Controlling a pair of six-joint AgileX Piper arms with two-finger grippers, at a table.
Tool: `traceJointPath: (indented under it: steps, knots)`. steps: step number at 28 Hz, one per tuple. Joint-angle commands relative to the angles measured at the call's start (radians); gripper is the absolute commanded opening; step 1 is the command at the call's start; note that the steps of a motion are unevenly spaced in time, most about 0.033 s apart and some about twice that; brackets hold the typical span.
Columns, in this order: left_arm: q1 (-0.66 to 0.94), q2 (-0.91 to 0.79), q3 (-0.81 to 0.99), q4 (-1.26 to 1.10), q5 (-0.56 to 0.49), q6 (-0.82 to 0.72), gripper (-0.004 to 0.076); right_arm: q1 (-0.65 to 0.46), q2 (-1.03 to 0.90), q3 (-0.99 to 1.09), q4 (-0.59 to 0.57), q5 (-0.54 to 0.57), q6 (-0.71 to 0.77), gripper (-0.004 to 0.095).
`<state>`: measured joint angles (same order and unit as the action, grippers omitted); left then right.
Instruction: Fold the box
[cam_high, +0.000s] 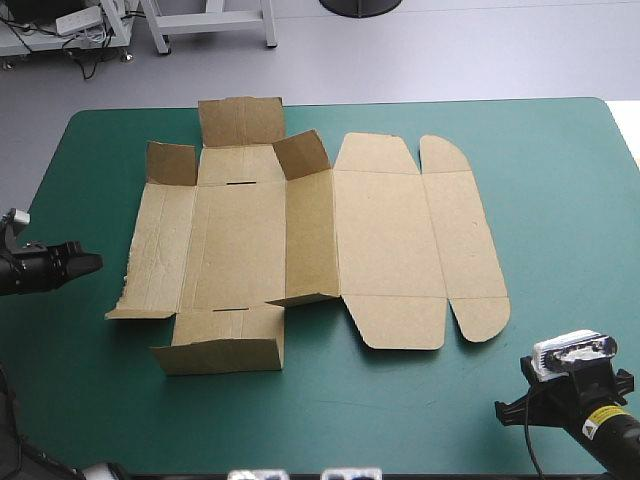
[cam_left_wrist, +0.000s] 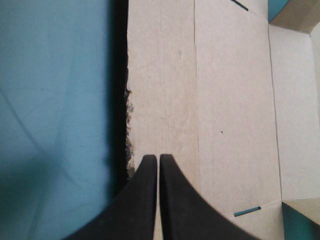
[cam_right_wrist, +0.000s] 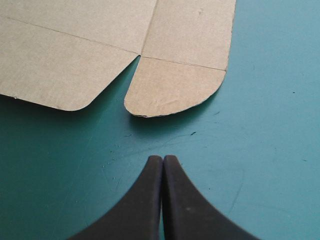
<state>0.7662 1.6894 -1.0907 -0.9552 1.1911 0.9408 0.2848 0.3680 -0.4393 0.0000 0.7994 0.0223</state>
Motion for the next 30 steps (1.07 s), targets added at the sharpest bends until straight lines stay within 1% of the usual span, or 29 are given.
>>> traceJointPath:
  steps: [1, 2, 4, 6, 15, 30]
  knots:
    - [0.002, -0.036, -0.048, -0.033, 0.095, 0.006, 0.0085, -0.001, 0.01, -0.027, -0.006, -0.063, -0.007, -0.0018]
    - [0.0, -0.031, -0.063, -0.04, 0.103, 0.006, 0.0162, -0.001, 0.01, -0.027, -0.006, -0.063, -0.007, -0.0018]
    - [0.0, -0.017, -0.07, -0.039, 0.113, -0.003, 0.0241, -0.001, 0.01, -0.027, -0.006, -0.063, -0.007, -0.0018]
    - [-0.001, 0.001, -0.07, -0.037, 0.113, -0.02, 0.0291, -0.001, 0.01, -0.027, -0.006, -0.063, -0.007, -0.0018]
    - [-0.003, 0.085, -0.071, -0.008, 0.113, -0.06, 0.0295, -0.001, 0.01, -0.027, -0.006, -0.063, -0.004, -0.0018]
    - [-0.141, 0.157, -0.078, 0.055, 0.113, -0.111, 0.0295, -0.001, 0.01, -0.027, -0.029, -0.064, 0.021, -0.0018]
